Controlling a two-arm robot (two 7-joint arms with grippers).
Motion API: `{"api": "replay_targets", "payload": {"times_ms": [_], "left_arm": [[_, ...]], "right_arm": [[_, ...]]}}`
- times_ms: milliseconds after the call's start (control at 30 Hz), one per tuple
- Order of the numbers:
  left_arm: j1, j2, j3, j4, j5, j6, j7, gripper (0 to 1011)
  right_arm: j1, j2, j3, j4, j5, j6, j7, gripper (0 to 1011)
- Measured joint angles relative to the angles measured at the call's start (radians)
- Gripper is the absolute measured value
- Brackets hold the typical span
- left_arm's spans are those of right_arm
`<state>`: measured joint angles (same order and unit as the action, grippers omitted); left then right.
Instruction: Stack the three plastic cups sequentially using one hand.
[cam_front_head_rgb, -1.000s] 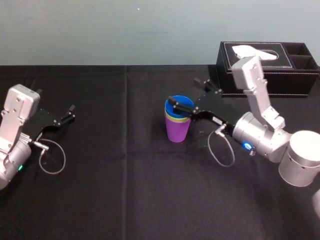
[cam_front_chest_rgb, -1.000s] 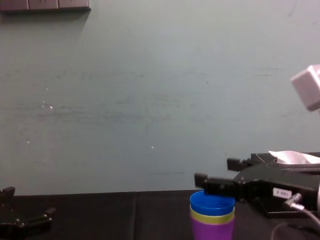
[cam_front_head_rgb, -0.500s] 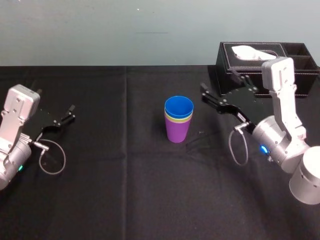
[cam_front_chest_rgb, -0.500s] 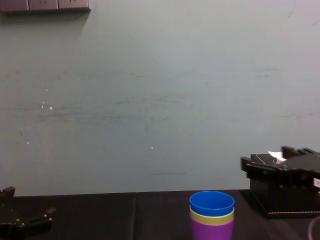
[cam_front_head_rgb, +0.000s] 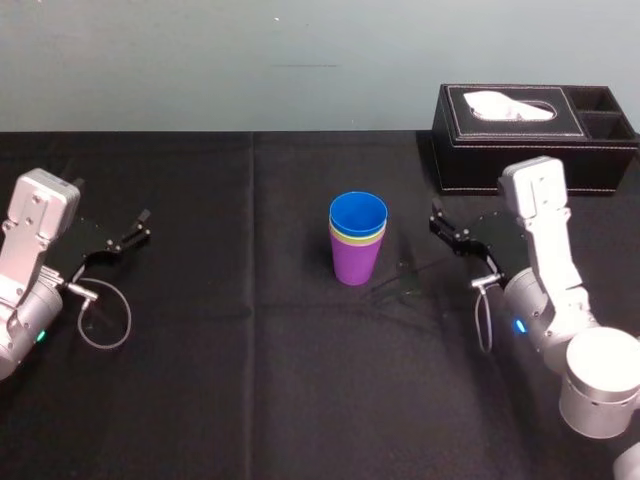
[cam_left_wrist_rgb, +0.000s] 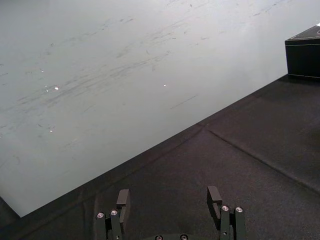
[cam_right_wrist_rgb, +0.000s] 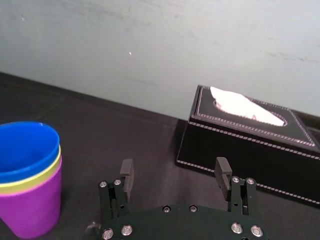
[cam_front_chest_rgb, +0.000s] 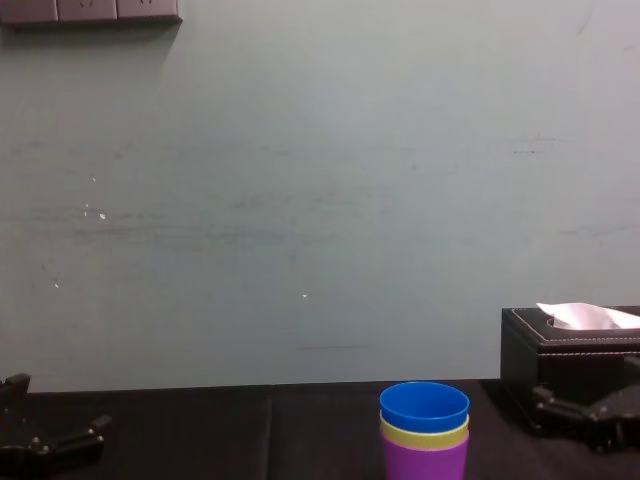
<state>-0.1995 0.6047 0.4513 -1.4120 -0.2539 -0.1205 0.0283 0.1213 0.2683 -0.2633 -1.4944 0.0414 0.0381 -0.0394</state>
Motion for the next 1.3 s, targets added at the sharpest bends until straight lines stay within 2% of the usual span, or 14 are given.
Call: {"api": "replay_targets", "payload": {"times_ms": [300, 1300], "left_arm": [[0.0, 0.0, 0.0, 0.0, 0.0, 0.0, 0.0, 1011], [0.0, 0.0, 0.0, 0.0, 0.0, 0.0, 0.0, 1011]], "right_arm": [[0.017, -0.019, -0.006, 0.05, -0.023, -0.003, 0.025, 1003], [0.015, -0.017, -0.007, 0.044, -0.021, -0.003, 0.022, 1003]]}}
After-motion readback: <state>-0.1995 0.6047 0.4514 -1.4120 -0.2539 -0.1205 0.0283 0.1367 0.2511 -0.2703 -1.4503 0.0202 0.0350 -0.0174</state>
